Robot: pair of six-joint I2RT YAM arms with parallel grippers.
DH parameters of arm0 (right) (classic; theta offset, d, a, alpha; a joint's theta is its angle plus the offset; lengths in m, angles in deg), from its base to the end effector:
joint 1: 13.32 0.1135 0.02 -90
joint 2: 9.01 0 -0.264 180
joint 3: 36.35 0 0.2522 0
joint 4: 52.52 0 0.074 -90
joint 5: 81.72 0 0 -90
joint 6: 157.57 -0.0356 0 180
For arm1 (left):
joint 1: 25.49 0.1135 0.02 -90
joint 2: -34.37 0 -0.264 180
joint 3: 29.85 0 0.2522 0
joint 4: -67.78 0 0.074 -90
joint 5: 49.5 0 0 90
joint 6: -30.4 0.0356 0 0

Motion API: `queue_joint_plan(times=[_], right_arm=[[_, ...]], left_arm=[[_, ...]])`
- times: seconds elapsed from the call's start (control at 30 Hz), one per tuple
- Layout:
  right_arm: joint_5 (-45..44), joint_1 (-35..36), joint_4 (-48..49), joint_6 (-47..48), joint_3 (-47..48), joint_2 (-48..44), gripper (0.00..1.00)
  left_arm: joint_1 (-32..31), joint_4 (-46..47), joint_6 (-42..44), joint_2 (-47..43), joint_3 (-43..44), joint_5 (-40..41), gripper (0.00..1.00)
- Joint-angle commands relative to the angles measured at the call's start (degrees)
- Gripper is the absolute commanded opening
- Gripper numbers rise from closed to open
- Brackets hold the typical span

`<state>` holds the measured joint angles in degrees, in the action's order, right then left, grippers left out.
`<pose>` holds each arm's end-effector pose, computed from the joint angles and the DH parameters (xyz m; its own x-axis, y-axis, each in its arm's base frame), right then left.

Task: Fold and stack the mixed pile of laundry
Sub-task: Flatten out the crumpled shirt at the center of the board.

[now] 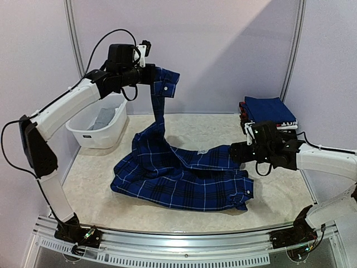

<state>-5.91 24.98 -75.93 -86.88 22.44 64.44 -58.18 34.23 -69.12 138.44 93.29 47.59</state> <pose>0.2206 0.1631 0.2358 -0.6053 -0.0695 -0.7930 -0.2641 0.9573 0.1177 0.3629 -0.2277 0.4246 -0.2795 -0.0156 -0.9600 0.3946 0.9097 -0.1297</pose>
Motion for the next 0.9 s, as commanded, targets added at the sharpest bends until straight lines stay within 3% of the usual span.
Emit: queue_joint_plan(times=[0.0, 0.13, 0.23, 0.4, 0.63, 0.77, 0.87], right_arm=[[-3.19, 0.03, 2.38, 1.62, 3.09, 2.93, 0.91], [-2.46, -0.14, 3.52, 2.82, 4.35, 5.09, 0.92], [-1.79, -0.28, 3.64, 4.18, 5.77, 6.65, 0.92], [2.13, -0.33, 4.15, 5.37, 7.74, 8.64, 0.91], [13.07, -0.27, 1.85, 3.31, 7.70, 10.32, 0.85], [21.25, 0.32, 2.40, 2.21, 6.14, 8.60, 0.82], [22.44, 1.11, 1.91, 1.78, 6.29, 8.79, 0.81]], left_arm=[[3.10, -3.10, 4.36, 8.92, 12.79, -3.54, 0.00], [5.95, -3.87, 4.18, 17.43, 26.33, -4.02, 0.00], [8.09, -2.43, 2.95, 23.16, 31.89, -3.12, 0.00], [11.05, 6.55, -0.61, 30.91, 32.28, -3.32, 0.00], [11.84, 22.94, 1.92, 42.43, 33.62, -2.82, 0.00], [11.94, 27.68, 1.41, 45.64, 34.81, -2.29, 0.00], [11.88, 30.30, 0.36, 44.72, 31.68, -1.80, 0.01]])
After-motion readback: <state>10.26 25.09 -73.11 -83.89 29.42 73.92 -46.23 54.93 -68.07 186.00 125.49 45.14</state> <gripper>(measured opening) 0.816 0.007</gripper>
